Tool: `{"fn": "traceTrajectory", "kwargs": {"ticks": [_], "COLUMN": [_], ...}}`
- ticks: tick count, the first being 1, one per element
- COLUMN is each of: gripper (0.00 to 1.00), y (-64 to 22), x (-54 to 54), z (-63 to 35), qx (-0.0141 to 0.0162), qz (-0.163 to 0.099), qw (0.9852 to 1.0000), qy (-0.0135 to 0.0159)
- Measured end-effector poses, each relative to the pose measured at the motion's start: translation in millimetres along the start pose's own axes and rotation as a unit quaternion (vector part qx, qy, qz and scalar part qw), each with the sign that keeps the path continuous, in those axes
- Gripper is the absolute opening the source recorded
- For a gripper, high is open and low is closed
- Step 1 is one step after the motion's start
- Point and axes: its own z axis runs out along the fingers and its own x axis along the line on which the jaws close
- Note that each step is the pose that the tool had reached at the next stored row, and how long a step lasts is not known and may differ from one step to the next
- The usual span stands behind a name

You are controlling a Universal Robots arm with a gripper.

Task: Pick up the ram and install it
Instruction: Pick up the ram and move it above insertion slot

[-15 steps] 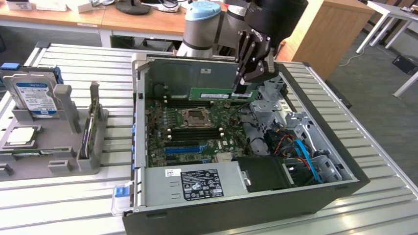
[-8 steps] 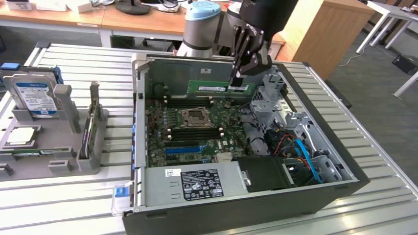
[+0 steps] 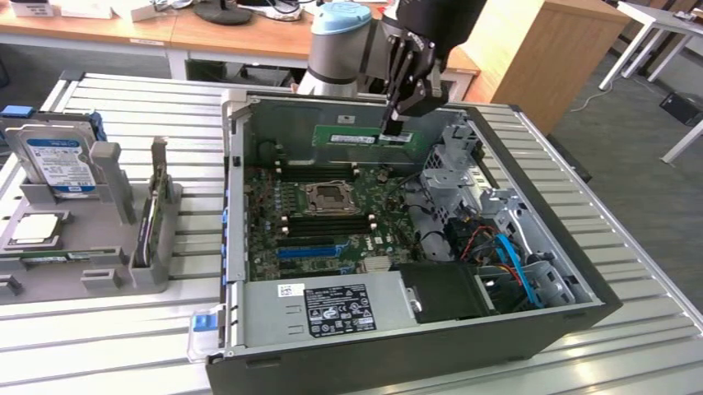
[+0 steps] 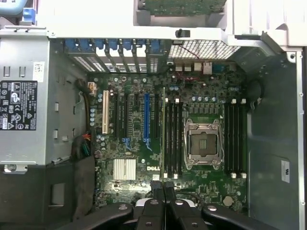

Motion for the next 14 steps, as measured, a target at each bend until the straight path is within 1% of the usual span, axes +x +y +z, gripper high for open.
{"fn": "traceTrajectory", "kwargs": {"ticks": [10, 12, 14], "gripper": [0.11, 0.11, 0.11], "y": [0.1, 0.2, 0.1], "x": [-25.0, -27.4, -27.4], "z": [1.4, 1.4, 1.4], "qx": [0.0000, 0.0000, 0.0000], "qz": [0.000, 0.000, 0.000], "qw": [1.0000, 1.0000, 1.0000], "qy": [0.0000, 0.0000, 0.0000]}}
